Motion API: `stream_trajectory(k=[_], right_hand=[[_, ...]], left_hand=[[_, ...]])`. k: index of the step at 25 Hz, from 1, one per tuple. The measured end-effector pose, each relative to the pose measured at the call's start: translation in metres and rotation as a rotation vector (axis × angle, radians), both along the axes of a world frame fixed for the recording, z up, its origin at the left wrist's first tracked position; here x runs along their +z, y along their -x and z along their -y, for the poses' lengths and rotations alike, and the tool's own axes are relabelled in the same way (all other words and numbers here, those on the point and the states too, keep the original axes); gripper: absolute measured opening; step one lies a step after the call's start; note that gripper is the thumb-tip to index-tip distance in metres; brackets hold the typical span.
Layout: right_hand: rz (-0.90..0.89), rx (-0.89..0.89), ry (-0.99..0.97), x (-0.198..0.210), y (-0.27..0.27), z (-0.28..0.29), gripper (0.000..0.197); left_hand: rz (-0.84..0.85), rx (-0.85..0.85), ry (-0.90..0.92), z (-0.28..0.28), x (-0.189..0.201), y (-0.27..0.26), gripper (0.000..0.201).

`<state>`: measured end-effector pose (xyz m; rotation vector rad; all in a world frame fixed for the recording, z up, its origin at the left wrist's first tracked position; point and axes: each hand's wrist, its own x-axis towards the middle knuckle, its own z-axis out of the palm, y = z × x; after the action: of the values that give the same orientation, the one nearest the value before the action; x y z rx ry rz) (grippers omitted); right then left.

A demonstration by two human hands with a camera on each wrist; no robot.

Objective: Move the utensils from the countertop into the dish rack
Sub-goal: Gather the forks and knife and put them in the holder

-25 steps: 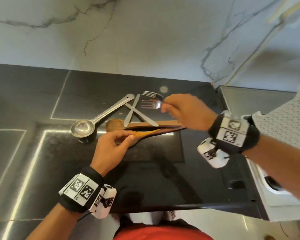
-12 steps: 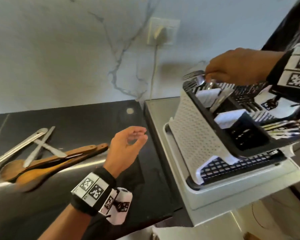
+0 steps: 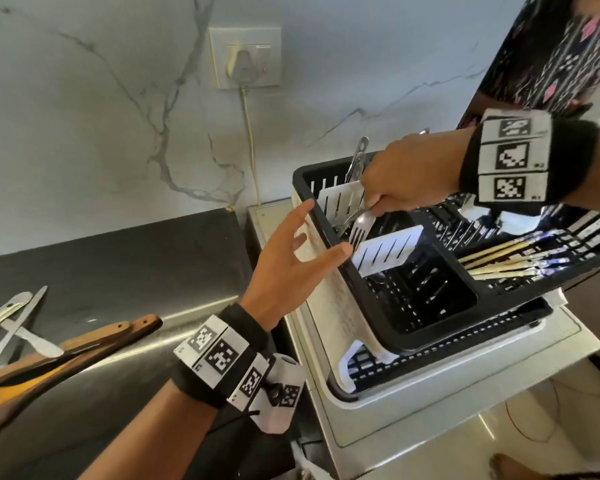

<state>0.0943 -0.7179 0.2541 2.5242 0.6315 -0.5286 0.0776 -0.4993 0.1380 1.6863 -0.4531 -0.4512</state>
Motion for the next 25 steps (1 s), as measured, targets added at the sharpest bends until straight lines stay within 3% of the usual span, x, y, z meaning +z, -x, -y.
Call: stream_trajectory(k=[10,18,21,25], right_hand=[[-0.074,0.026,-0.100,-0.016,-0.002,-0.009,0.029],[0.017,-0.001,-0.219,0.000,-0.007,-0.014,0.033],[0.047,0.031,-0.256,0.014,-0.017,-0.026,0.031],[0.117,0.039,-0.353,0.038,-0.045,-0.061,0.027]], left_hand=[[-0.010,0.034,0.068,0.007,-0.010,-0.003,0.083],[-0.044,0.062,0.085,0.009,-0.010,-0.003,0.085],[-0.031,0.077,0.073,0.005,-0.006,0.001,0.072],[0.027,0.077,0.057,-0.026,-0.007,0.005,0.034]])
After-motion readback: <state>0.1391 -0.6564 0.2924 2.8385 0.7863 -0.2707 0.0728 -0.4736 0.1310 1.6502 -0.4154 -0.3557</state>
